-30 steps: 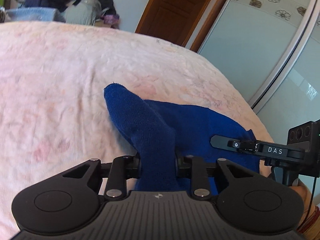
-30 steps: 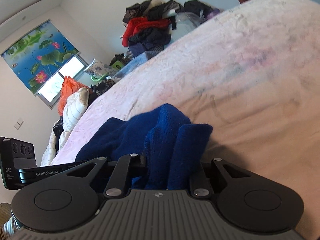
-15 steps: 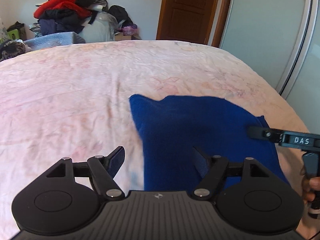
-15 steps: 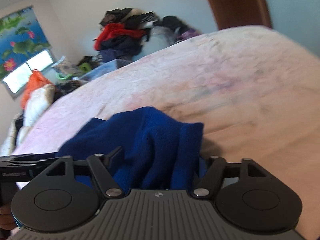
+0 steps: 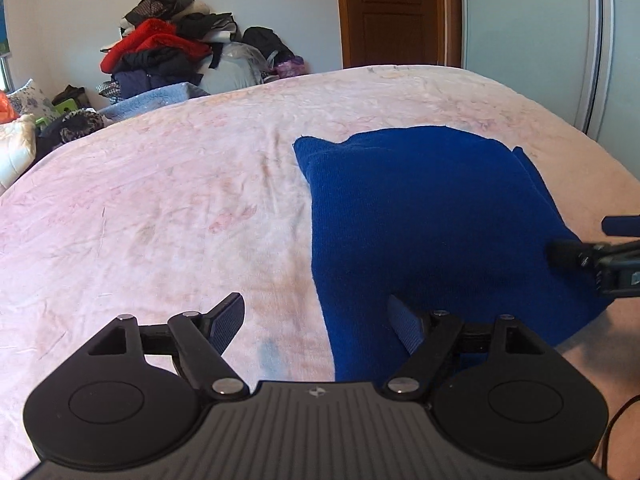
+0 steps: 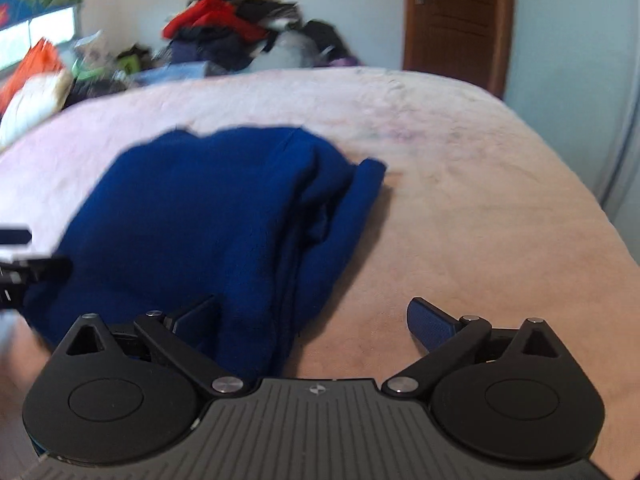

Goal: Fold small clothes

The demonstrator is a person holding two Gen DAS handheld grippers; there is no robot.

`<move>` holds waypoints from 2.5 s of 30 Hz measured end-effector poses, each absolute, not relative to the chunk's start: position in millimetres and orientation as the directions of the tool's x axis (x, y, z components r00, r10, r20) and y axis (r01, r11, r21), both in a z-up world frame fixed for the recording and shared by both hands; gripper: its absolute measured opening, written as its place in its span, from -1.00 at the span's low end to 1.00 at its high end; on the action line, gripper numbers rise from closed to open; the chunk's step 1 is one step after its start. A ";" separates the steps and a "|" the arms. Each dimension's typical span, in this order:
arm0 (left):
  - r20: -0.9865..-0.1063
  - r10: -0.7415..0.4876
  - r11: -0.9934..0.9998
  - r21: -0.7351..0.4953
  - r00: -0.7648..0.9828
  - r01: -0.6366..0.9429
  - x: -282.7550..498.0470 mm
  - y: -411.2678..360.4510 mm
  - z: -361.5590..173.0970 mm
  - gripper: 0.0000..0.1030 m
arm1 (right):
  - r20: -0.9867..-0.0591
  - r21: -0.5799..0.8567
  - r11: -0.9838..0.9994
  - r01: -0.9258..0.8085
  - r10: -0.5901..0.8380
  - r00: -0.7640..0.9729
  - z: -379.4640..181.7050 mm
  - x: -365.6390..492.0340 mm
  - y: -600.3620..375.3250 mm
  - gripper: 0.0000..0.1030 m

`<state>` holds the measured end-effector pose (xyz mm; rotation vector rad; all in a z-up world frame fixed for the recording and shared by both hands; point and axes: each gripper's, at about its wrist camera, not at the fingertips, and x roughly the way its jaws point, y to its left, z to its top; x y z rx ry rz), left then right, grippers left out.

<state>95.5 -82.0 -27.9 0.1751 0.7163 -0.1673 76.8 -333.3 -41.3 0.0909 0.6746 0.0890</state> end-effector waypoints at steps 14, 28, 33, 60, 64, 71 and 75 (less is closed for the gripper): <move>-0.695 -0.049 0.985 0.086 0.717 0.150 71.8 -90.5 -31.3 0.60 | -0.686 0.060 0.997 -0.042 0.072 0.724 -41.2 56.5 -306.0 0.98; -0.732 -0.034 0.993 0.052 0.681 0.106 50.7 -77.3 -32.0 0.61 | -0.694 0.091 0.992 -0.083 0.123 0.709 -30.7 15.5 -277.4 0.98; -0.738 -0.019 0.995 0.055 0.675 0.087 43.3 -73.2 -33.5 0.61 | -0.698 0.087 0.992 -0.091 0.126 0.705 -30.7 8.3 -271.6 0.98; -0.766 -0.012 0.993 0.067 0.643 0.099 30.2 -72.8 -36.3 0.61 | -0.717 0.111 0.990 -0.082 0.137 0.683 -30.3 -1.0 -274.1 0.98; -0.769 -0.012 0.993 0.068 0.640 0.101 30.1 -73.9 -37.4 0.61 | -0.713 0.101 0.991 -0.082 0.130 0.689 -28.8 -3.3 -274.9 0.98; -0.773 -0.015 0.992 0.066 0.634 0.103 31.7 -76.2 -38.0 0.61 | -0.712 0.089 0.992 -0.085 0.123 0.691 -27.3 -5.0 -275.4 0.98; -0.774 -0.013 0.992 0.071 0.633 0.107 30.5 -77.1 -39.0 0.61 | -0.711 0.092 0.992 -0.084 0.124 0.692 -26.5 -6.7 -277.2 0.98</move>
